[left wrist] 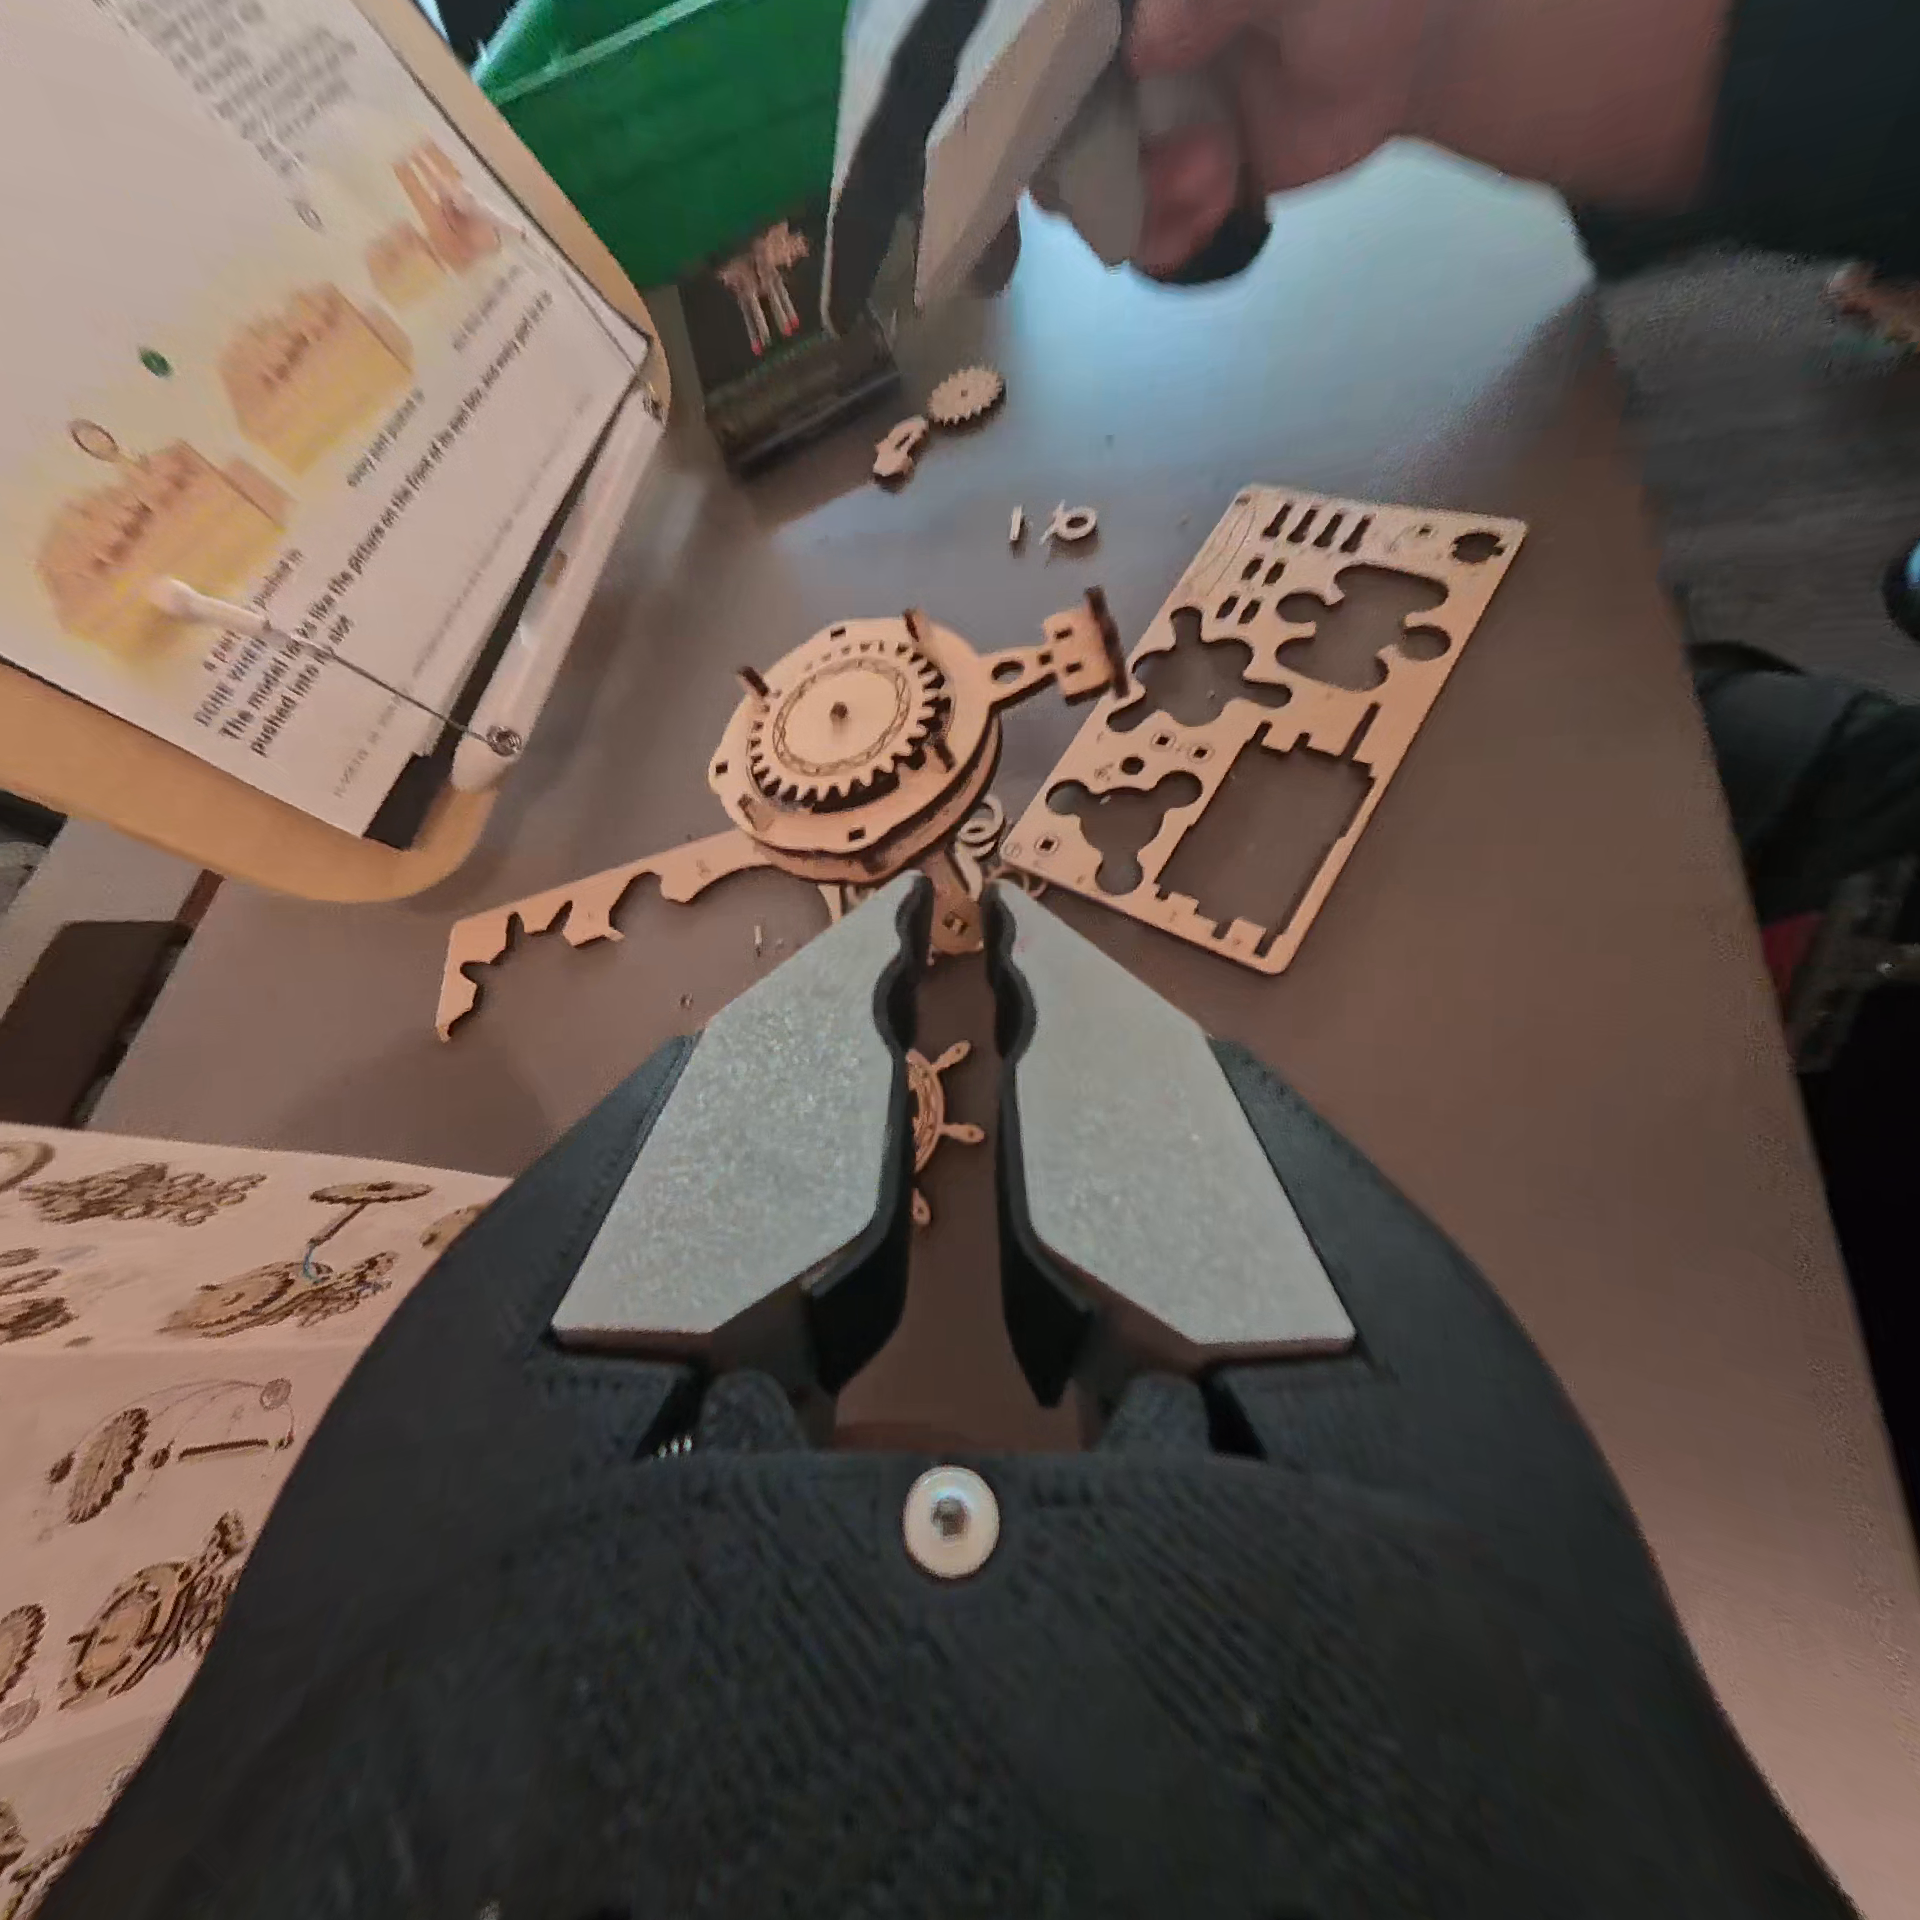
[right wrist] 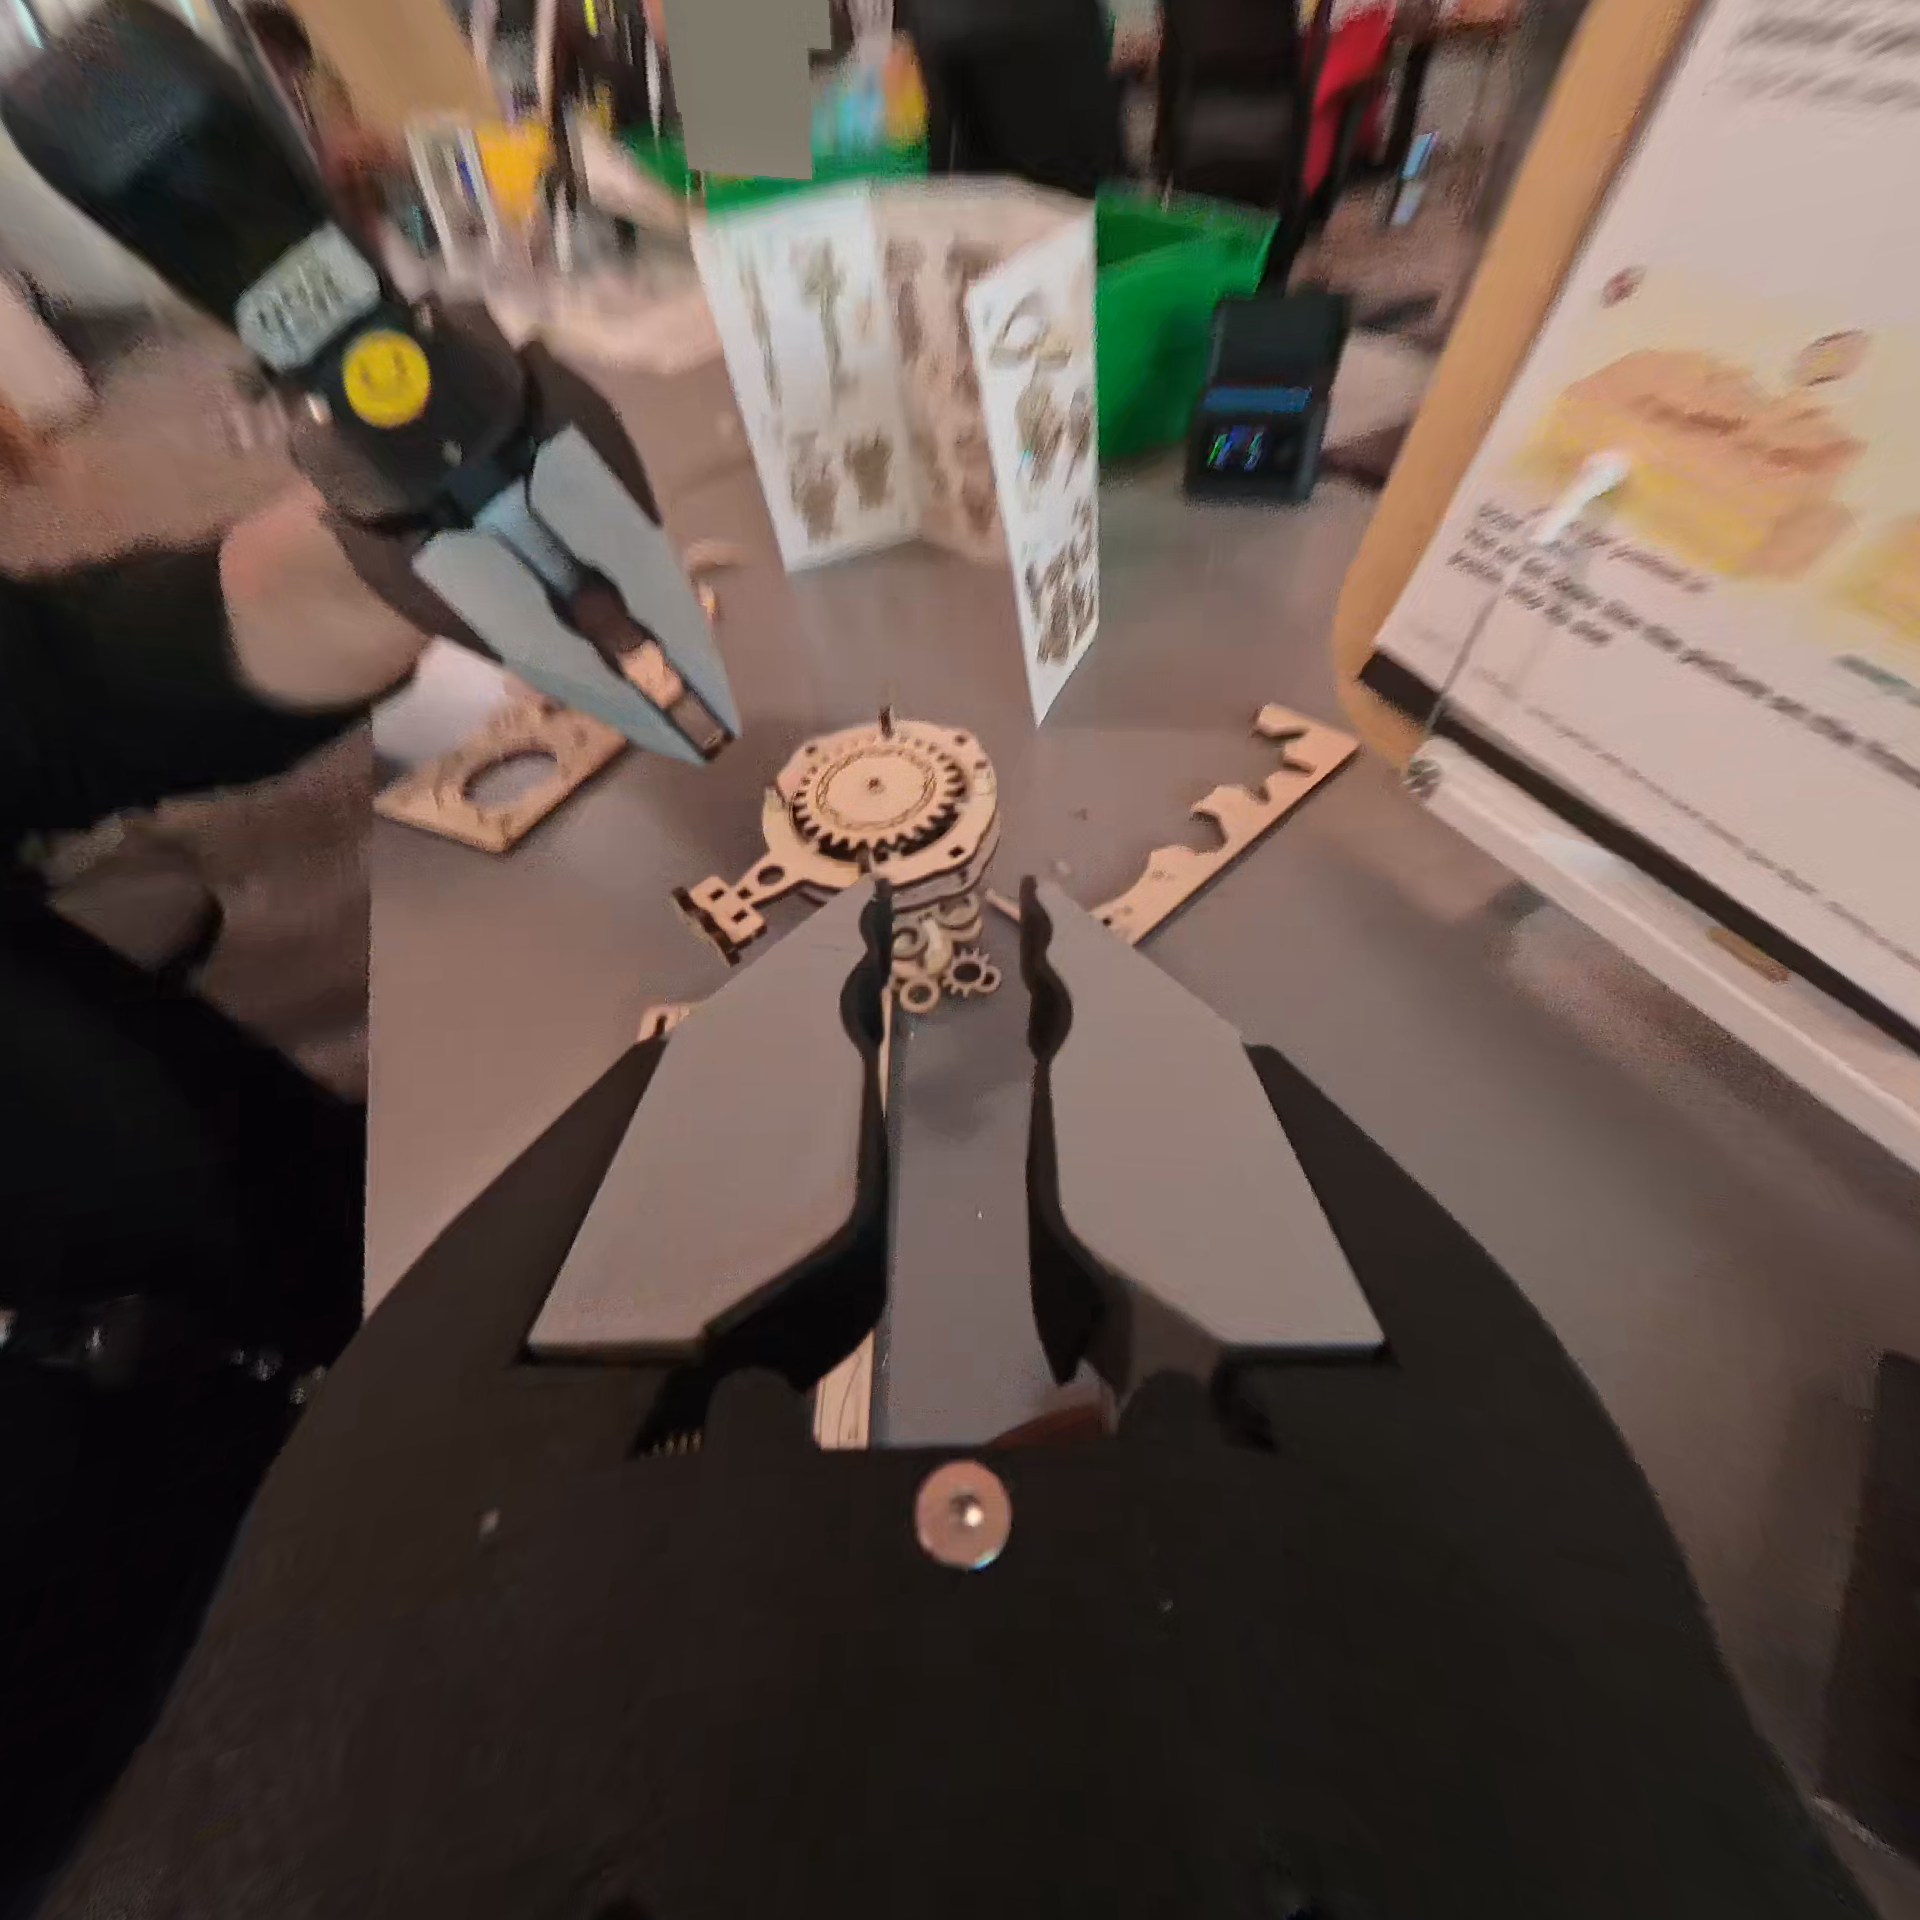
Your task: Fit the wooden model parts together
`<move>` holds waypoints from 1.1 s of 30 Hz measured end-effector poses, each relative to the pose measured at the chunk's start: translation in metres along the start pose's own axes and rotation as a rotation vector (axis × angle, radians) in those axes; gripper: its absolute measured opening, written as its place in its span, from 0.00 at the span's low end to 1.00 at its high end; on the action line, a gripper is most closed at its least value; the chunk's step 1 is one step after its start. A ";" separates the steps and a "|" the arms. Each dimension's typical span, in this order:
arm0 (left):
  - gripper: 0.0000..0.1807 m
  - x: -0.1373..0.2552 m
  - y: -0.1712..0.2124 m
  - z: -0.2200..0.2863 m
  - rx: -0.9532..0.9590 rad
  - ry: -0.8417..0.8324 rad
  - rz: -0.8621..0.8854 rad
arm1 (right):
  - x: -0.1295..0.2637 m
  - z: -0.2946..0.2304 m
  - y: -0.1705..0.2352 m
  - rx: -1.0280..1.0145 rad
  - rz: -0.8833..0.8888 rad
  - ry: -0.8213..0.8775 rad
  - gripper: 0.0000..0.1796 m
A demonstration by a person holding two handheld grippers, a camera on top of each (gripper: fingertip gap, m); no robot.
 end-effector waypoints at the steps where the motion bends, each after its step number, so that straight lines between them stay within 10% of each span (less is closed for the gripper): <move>1: 0.04 -0.003 0.005 -0.001 0.001 0.003 -0.024 | -0.008 -0.004 -0.005 0.032 -0.095 -0.010 0.11; 15: 0.04 -0.007 0.035 -0.006 0.142 0.032 0.060 | -0.100 -0.029 -0.029 0.458 -0.917 -0.112 0.03; 33: 0.04 -0.009 0.040 -0.003 0.153 0.052 0.028 | -0.100 -0.030 -0.043 0.403 -0.914 -0.128 0.09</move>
Point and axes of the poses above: each gripper's, where its closed fingertips meet, x back along the fingers, y out of its underside, z = x × y across the jaws, the point moved 5 cm from there along x, back along the fingers, and after that the axes turned 2 degrees about -z, right-handed, at the moved point
